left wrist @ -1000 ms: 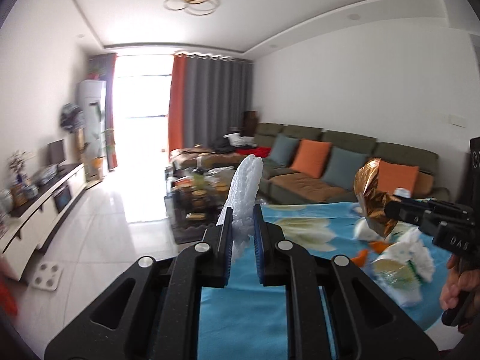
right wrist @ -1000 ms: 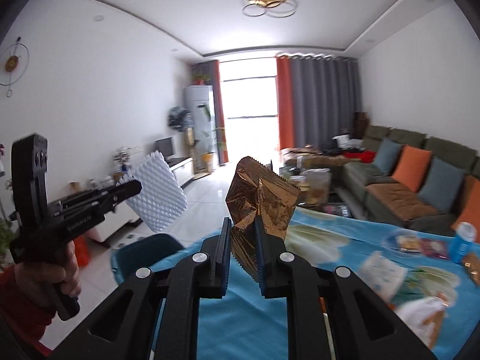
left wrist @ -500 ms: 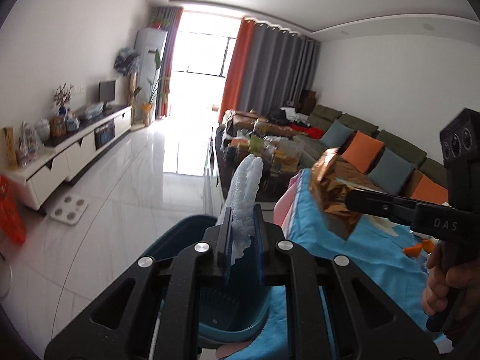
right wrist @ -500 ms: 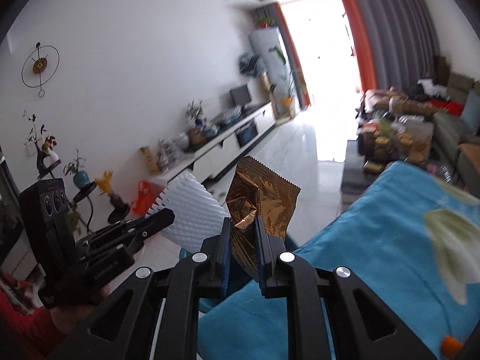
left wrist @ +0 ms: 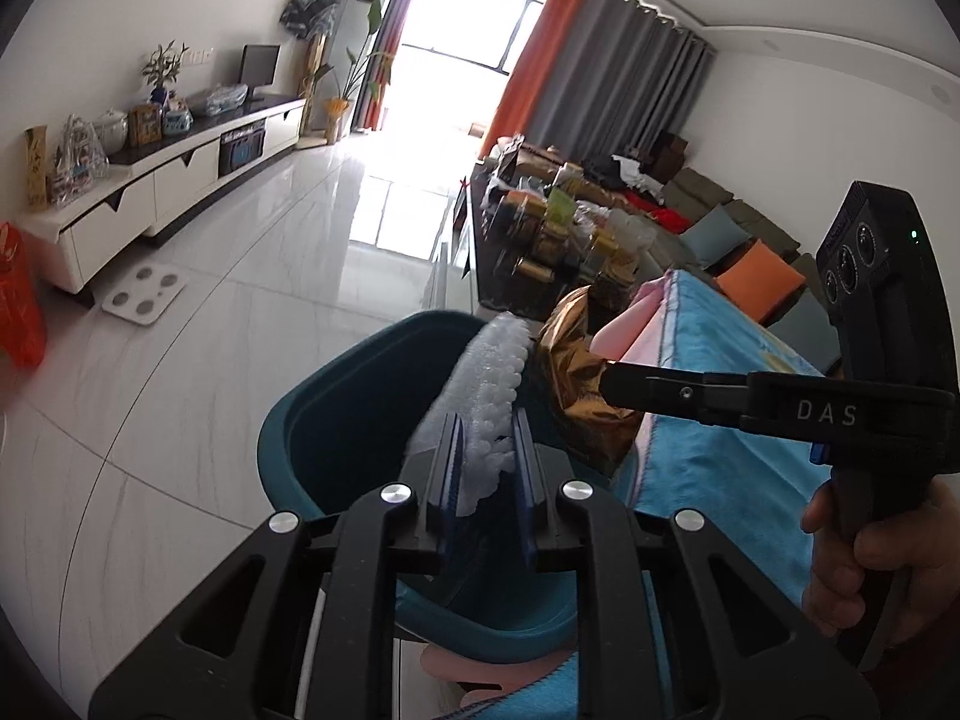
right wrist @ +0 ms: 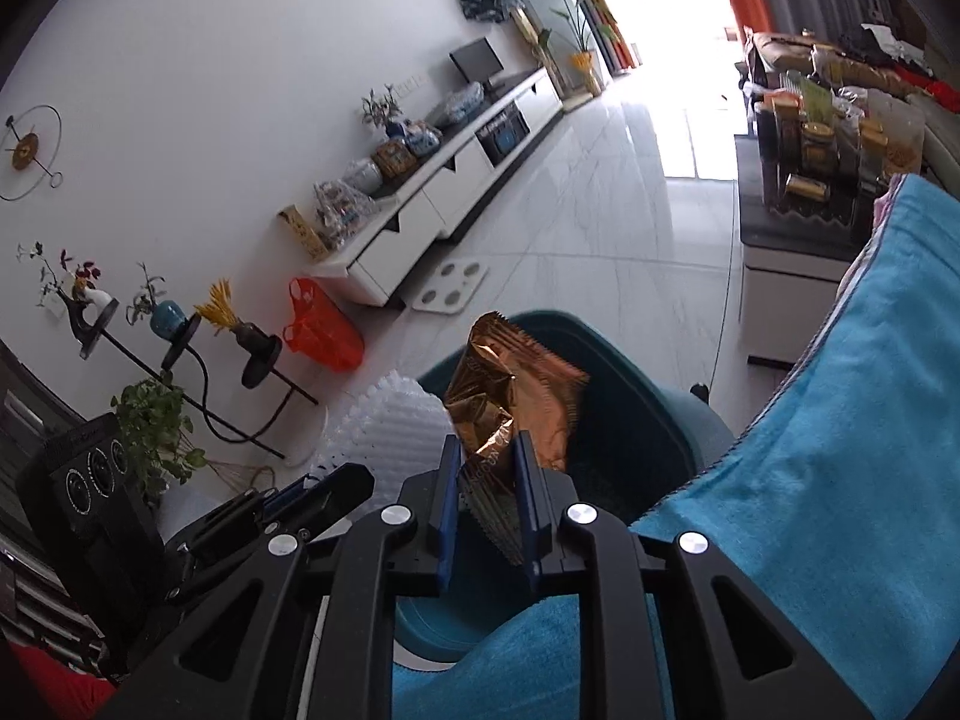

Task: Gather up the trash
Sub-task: 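Open both grippers over the teal bin to drop the items, then move both open grippers back over the trash on the table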

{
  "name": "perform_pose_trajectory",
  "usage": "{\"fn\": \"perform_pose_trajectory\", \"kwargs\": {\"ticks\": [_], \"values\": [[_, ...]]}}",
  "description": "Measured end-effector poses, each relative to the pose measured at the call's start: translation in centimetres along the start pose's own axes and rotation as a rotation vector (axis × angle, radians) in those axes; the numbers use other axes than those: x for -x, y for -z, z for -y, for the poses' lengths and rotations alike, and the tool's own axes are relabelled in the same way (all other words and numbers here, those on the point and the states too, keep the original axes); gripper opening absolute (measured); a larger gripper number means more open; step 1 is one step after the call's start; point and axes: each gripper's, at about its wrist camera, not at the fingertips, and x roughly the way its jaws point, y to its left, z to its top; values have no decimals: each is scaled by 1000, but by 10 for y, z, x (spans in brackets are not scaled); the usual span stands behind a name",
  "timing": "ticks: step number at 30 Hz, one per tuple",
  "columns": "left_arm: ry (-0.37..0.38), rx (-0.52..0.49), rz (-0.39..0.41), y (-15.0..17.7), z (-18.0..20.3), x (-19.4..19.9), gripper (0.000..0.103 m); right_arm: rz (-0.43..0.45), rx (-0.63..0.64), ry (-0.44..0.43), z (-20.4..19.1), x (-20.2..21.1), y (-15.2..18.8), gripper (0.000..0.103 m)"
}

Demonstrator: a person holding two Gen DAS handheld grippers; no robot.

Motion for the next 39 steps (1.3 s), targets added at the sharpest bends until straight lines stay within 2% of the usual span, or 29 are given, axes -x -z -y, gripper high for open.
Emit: {"fn": "perform_pose_trajectory", "kwargs": {"ticks": [3, 5, 7, 11, 15, 17, 19, 21, 26, 31, 39], "values": [[-4, 18, -16, 2, -1, -14, 18, -30, 7, 27, 1, -10, -1, 18], [4, 26, -26, 2, -2, -23, 20, -34, 1, 34, 4, -13, 0, 23], [-2, 28, -26, 3, 2, -23, 30, -28, -5, 37, 6, -13, 0, 34], [5, 41, -16, 2, 3, -30, 51, 0, -26, 40, 10, -5, 2, 39], [-2, 41, 9, -5, 5, -27, 59, 48, -36, 47, 14, 11, 2, 42], [-4, 41, 38, -10, 8, -17, 69, 103, -19, 60, 11, 31, 5, 47], [-16, 30, 71, -14, 9, -4, 73, 157, 7, 82, 5, 48, 10, 60], [-21, 17, 114, -20, 14, 11, 85, 198, 36, 102, 0, 62, 16, 63], [-24, -19, 228, -37, 34, 51, 97, 313, 103, 174, -9, 102, 38, 78], [-3, -75, 312, -47, 66, 82, 97, 398, 145, 226, -13, 136, 60, 85], [3, -198, 384, -35, 124, 119, 97, 537, 202, 350, -12, 187, 102, 93]]}}
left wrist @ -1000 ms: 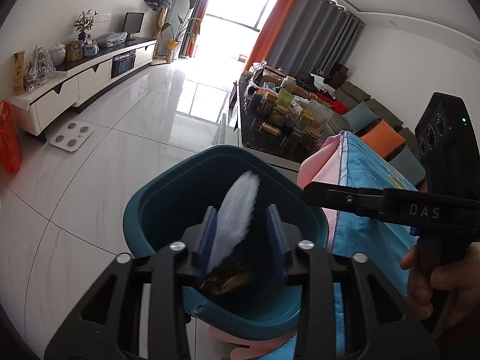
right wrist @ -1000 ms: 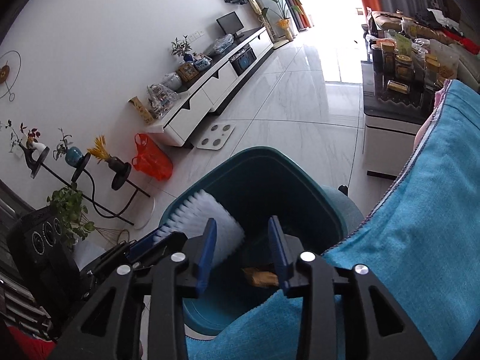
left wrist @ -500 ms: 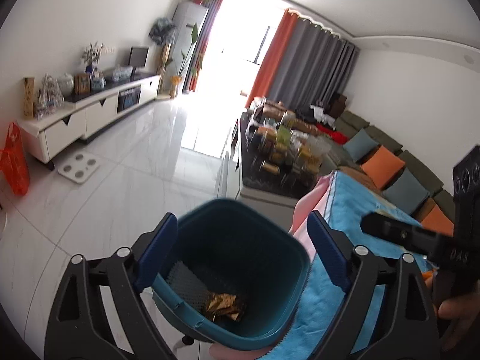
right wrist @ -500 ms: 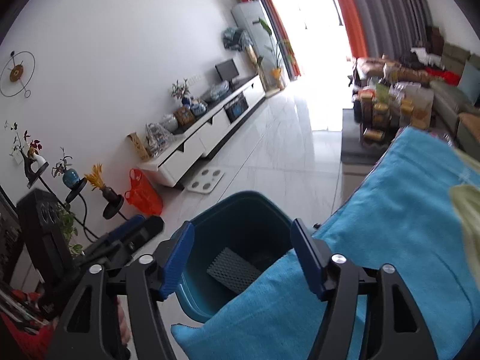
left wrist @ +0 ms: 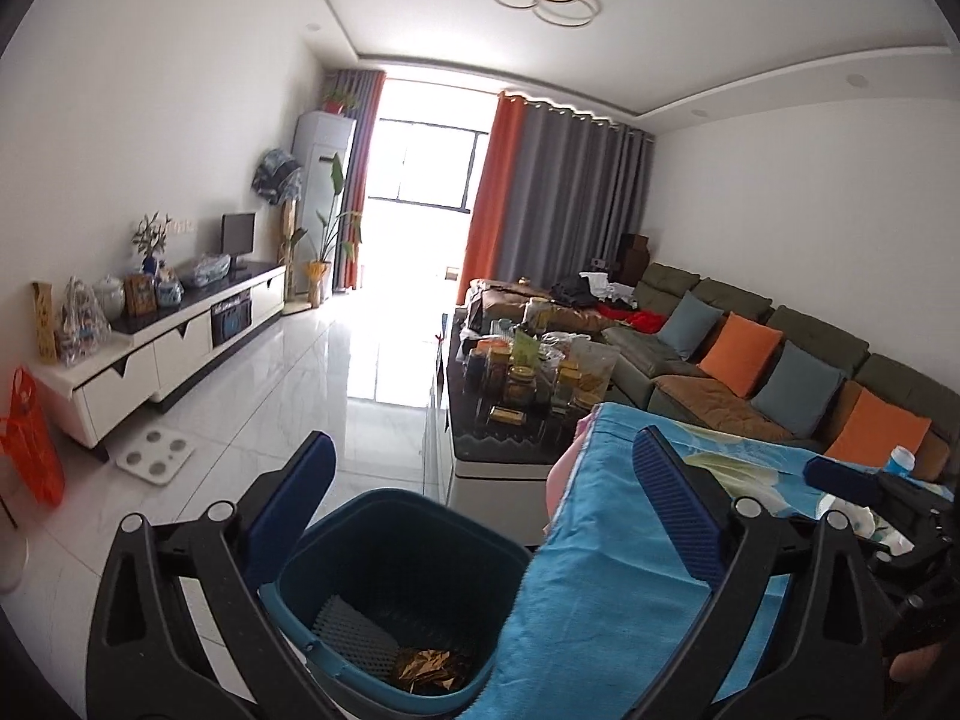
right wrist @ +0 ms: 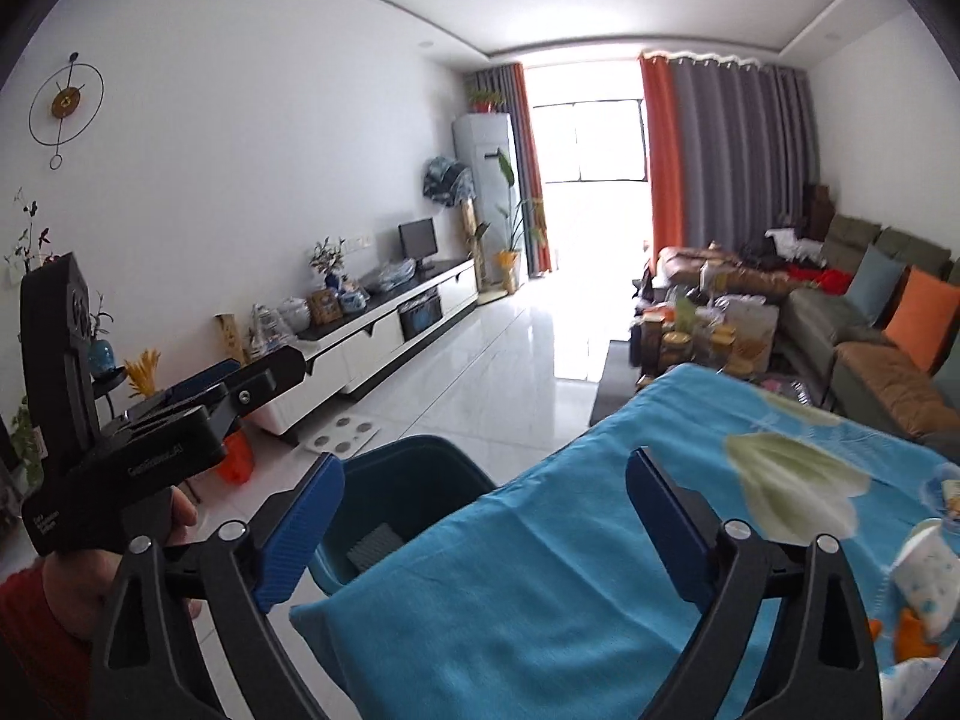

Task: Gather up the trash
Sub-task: 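Move both open grippers back over the trash on the table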

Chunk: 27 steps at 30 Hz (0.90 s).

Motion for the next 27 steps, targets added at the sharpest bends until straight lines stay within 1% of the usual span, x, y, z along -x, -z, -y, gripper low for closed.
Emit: {"fn": "perform_pose_trajectory", "kwargs": {"ticks": [2, 4, 8, 10, 11, 13, 17, 19, 24, 27], "values": [[26, -12, 6, 0, 16, 6, 97, 29, 13, 38, 7, 17, 6, 96], [49, -29, 13, 1, 34, 11, 97, 57, 13, 81, 14, 35, 11, 96], [107, -102, 38, 6, 78, 25, 97, 92, -1, 164, 27, 64, 24, 96], [143, -131, 41, 9, 98, 31, 97, 106, -10, 215, 36, 78, 32, 96], [167, -143, 39, 11, 109, 34, 97, 109, -14, 226, 39, 83, 37, 96], [209, -161, 34, 16, 123, 38, 97, 121, -25, 281, 48, 95, 44, 96], [295, -210, 27, 28, 154, 50, 97, 130, -56, 360, 59, 117, 58, 96], [348, -225, 10, 33, 165, 52, 97, 140, -76, 402, 67, 130, 65, 96], [454, -264, -36, 53, 198, 52, 97, 136, -133, 510, 83, 157, 86, 96], [526, -292, -82, 65, 213, 48, 97, 129, -169, 570, 91, 174, 100, 96]]}}
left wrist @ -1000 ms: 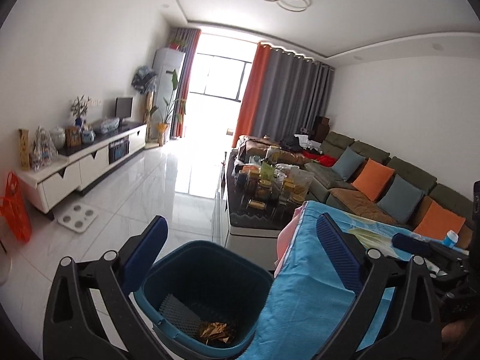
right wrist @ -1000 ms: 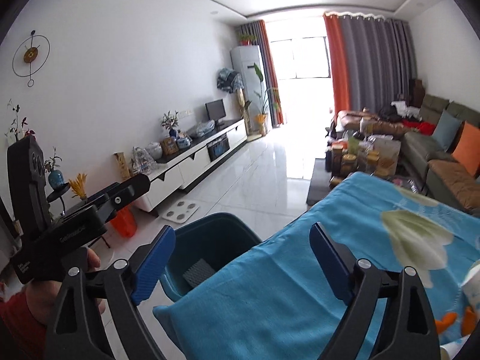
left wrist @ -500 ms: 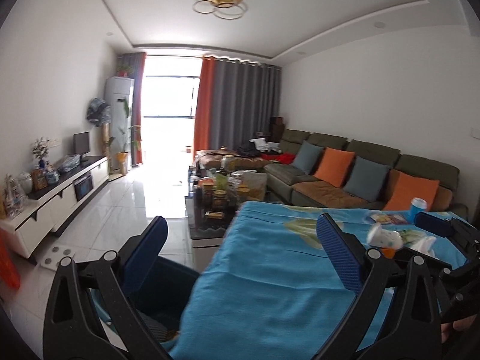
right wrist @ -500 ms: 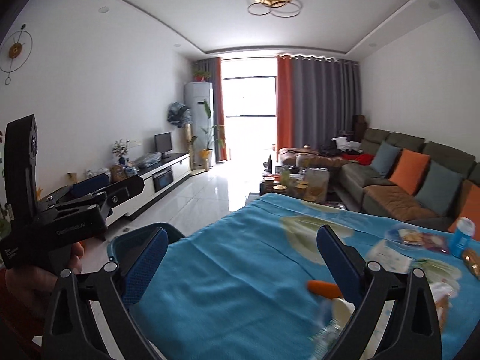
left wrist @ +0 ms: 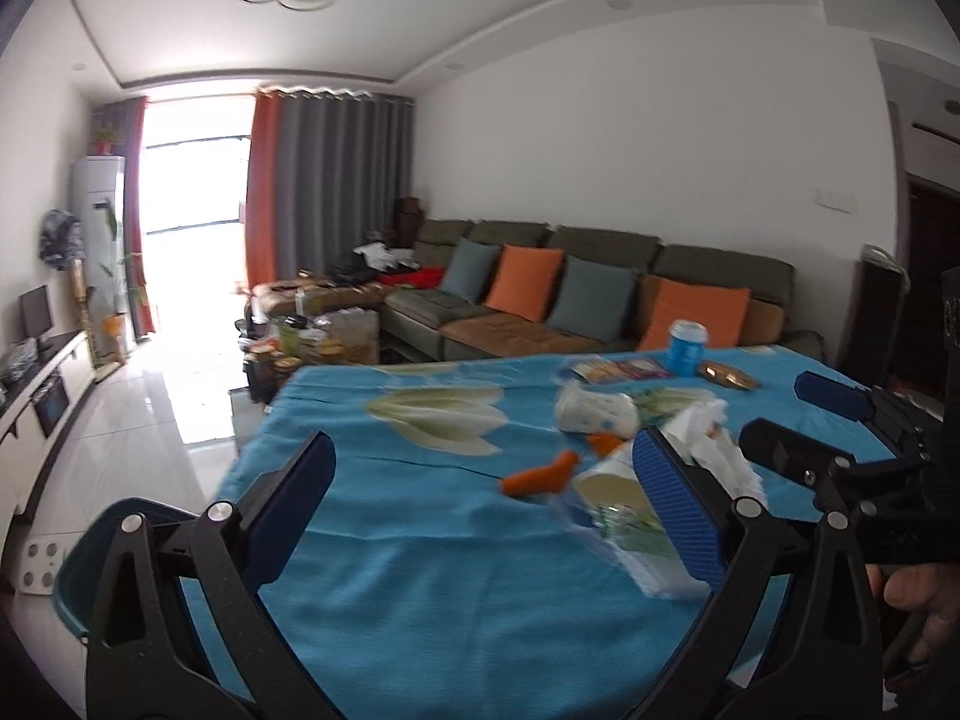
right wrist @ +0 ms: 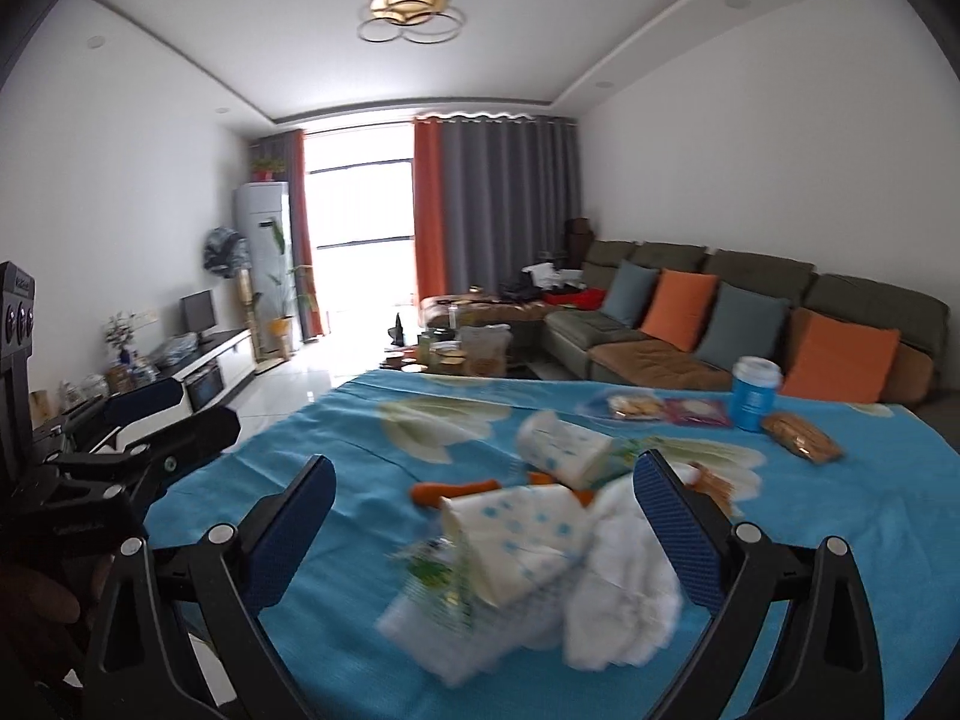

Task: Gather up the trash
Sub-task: 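Move both open grippers back over the trash on the table, then close the right gripper on the white tissue while the left gripper approaches the clear wrapper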

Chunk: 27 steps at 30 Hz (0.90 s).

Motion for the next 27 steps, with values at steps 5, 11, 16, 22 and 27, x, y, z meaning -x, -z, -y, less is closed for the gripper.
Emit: {"fn": "perform_pose_trajectory", "kwargs": {"ticks": [5, 11, 16, 22, 27], "values": [[107, -10, -50, 10, 18, -20, 97, -32, -48, 102, 32, 7, 12, 96], [190, -19, -123, 20, 37, -43, 97, -89, -115, 159, 61, 2, 28, 96], [216, -31, -179, 28, 49, -64, 97, -122, -141, 164, 69, -8, 36, 96], [233, -20, -254, 37, 57, -92, 97, -171, -167, 158, 77, -25, 44, 93], [233, -11, -307, 44, 61, -112, 97, -211, -181, 160, 79, -35, 48, 91]]}}
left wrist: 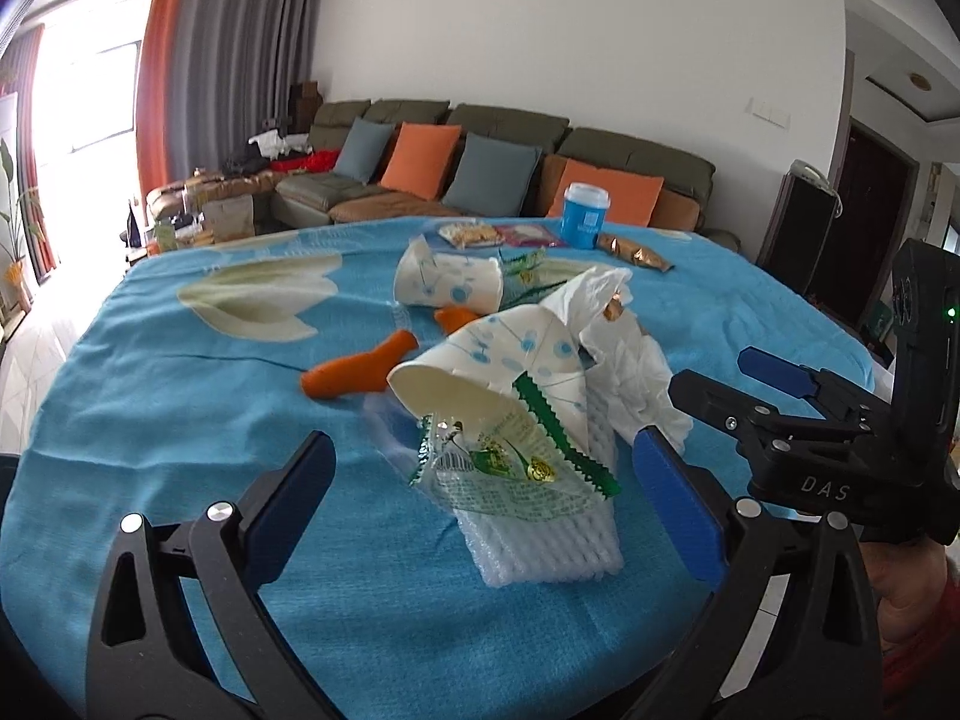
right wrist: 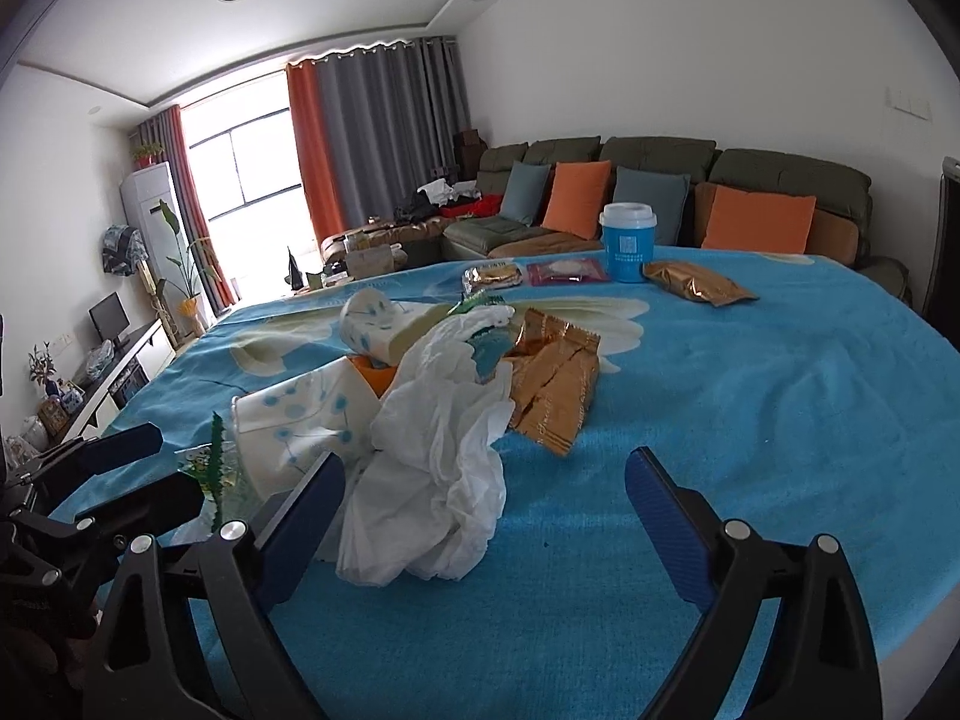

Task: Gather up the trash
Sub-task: 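Close the right gripper on the white tissue while the left gripper approaches the clear wrapper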

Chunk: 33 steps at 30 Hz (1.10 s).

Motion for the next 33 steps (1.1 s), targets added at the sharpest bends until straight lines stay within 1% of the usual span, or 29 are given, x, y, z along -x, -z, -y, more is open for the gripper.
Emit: {"fn": "perform_pose_trajectory", "kwargs": {"ticks": [2, 6, 9, 12, 13, 15, 17, 19, 20, 22, 23, 25, 26, 27, 29, 32, 33], "values": [[6, 0, -8, 0, 1, -5, 97, -14, -1, -5, 1, -5, -1, 89], [20, 3, -28, 1, 0, -14, 97, -52, -4, -9, 3, -17, -2, 81], [29, 10, -40, 2, 0, -21, 97, -63, -3, -15, 1, -20, -3, 79], [37, 22, -55, 3, -2, -26, 97, -83, 1, -24, -1, -25, -2, 72], [41, 24, -60, 4, -3, -28, 95, -89, 0, -28, -1, -26, -1, 68], [52, 25, -78, 4, -4, -32, 83, -103, 3, -34, -3, -29, 0, 63], [57, 29, -85, 6, -4, -34, 77, -110, 3, -38, -3, -29, 1, 60], [59, 33, -86, 6, -5, -35, 73, -117, 8, -40, -5, -30, 2, 50], [57, 33, -81, 8, -5, -34, 71, -123, 10, -43, -6, -31, 2, 47], [51, 28, -63, 8, -4, -32, 66, -133, 12, -47, -7, -32, 3, 34], [51, 29, -58, 9, -4, -30, 63, -138, 13, -48, -8, -32, 4, 31], [52, 31, -53, 10, -5, -29, 59, -145, 15, -53, -10, -31, 5, 17], [52, 31, -52, 10, -5, -29, 52, -147, 15, -53, -10, -31, 5, 15], [56, 29, -54, 10, -6, -29, 39, -146, 14, -52, -10, -30, 5, 12], [48, 28, -63, 12, -7, -30, 29, -141, 9, -51, -10, -27, 4, 11], [51, 46, -51, 13, -11, -26, 29, -139, 13, -45, -10, -23, 4, 10], [54, 48, -44, 12, -12, -25, 27, -137, 14, -44, -10, -22, 5, 9]]}}
